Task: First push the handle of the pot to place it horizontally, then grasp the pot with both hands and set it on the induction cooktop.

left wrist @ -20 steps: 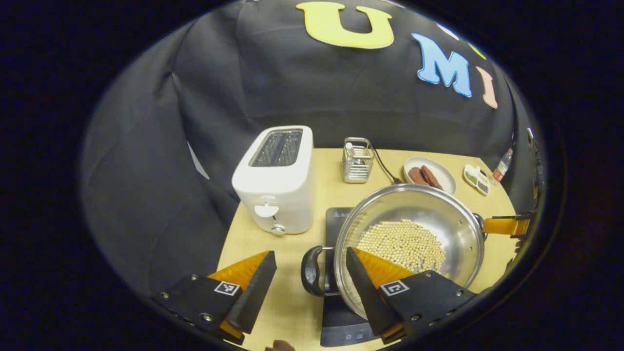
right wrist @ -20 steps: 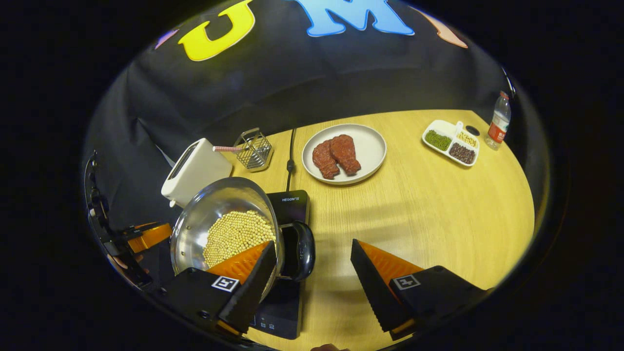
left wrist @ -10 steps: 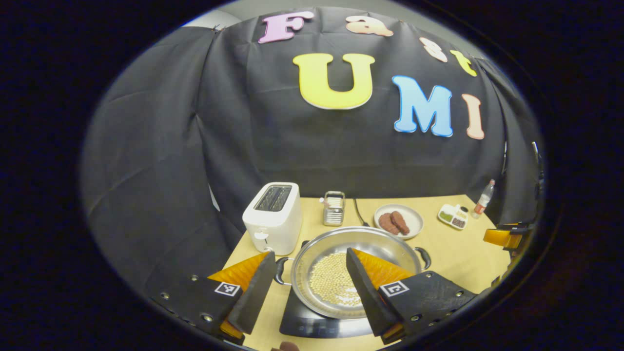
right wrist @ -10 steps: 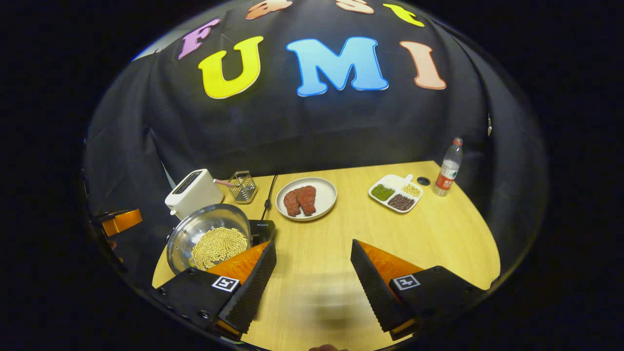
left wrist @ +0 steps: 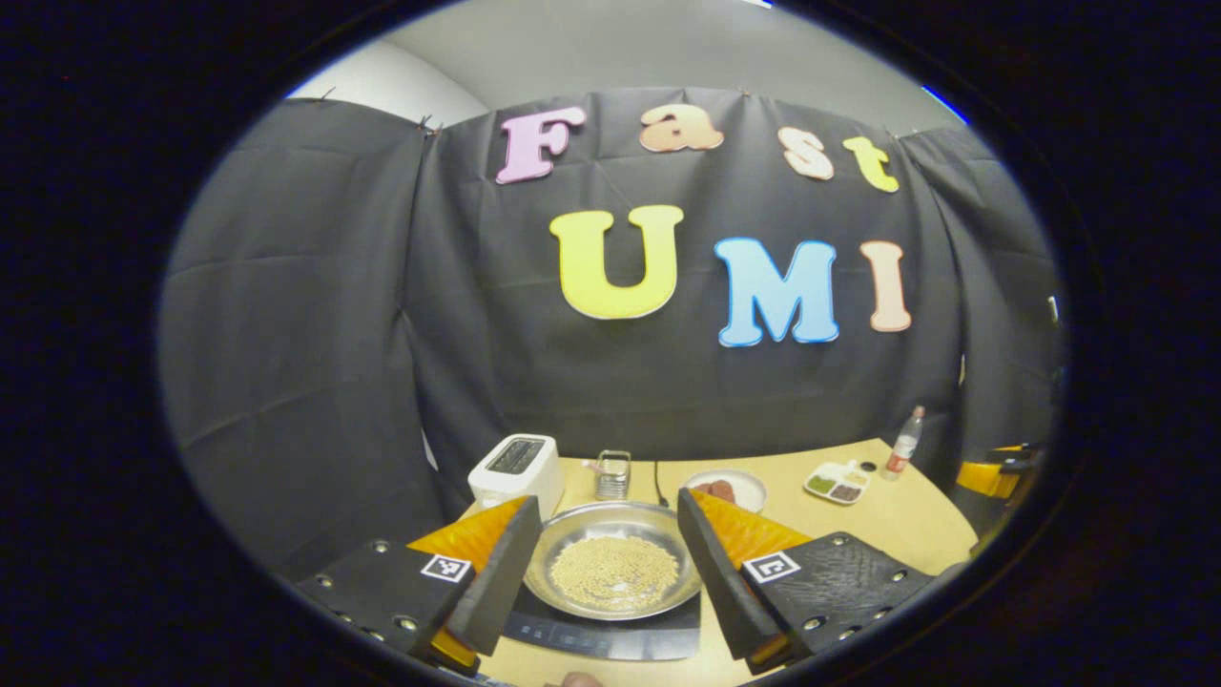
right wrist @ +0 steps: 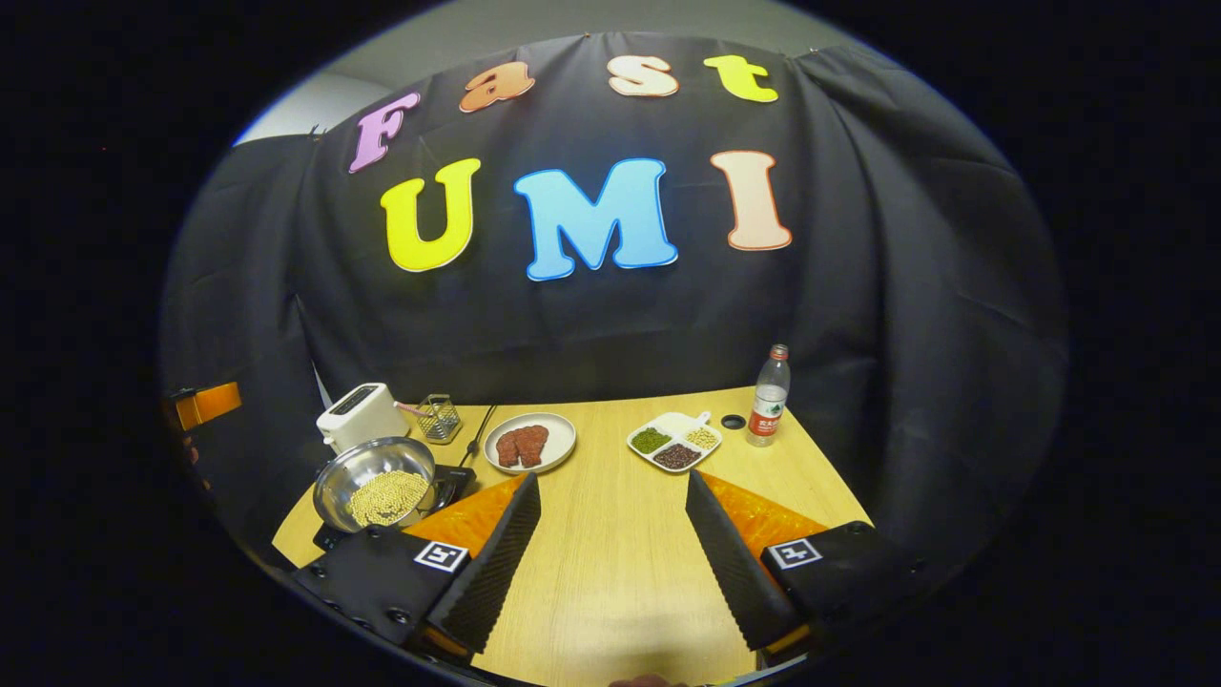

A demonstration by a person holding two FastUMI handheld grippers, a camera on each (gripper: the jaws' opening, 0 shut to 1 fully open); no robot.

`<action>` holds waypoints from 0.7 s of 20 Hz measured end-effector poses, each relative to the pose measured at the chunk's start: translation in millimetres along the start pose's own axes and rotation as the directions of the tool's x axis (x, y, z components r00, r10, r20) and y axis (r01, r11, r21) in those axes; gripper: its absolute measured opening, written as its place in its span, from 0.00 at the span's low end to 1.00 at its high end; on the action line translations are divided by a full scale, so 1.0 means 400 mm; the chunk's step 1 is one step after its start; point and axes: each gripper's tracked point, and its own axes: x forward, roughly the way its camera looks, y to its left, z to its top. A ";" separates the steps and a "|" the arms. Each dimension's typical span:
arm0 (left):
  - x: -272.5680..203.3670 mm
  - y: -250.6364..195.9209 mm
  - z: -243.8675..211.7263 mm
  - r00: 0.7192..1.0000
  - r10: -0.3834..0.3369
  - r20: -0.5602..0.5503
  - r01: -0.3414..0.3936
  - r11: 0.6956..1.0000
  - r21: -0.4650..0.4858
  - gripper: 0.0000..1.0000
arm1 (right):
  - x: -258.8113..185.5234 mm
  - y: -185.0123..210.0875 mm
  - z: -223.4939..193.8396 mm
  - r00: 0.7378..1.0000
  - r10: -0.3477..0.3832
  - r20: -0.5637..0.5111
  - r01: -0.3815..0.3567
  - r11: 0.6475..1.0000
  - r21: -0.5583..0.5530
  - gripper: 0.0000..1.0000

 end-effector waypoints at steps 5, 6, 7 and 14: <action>-0.148 -0.156 0.037 0.998 -0.005 0.061 0.008 0.999 -0.048 0.85 | -0.130 -0.135 0.037 0.996 -0.033 0.078 0.031 0.999 0.033 0.98; -0.174 -0.180 0.049 0.997 -0.007 0.078 0.011 0.999 -0.053 0.85 | -0.157 -0.159 0.045 0.995 -0.040 0.088 0.035 0.998 0.053 0.98; -0.200 -0.194 0.056 0.996 -0.004 0.090 0.009 0.999 -0.053 0.85 | -0.185 -0.182 0.056 0.993 -0.048 0.104 0.041 0.997 0.070 0.98; -0.343 -0.304 0.070 0.990 0.024 0.137 -0.009 0.994 -0.109 0.85 | -0.331 -0.331 0.071 0.979 -0.094 0.179 0.075 0.991 0.109 0.97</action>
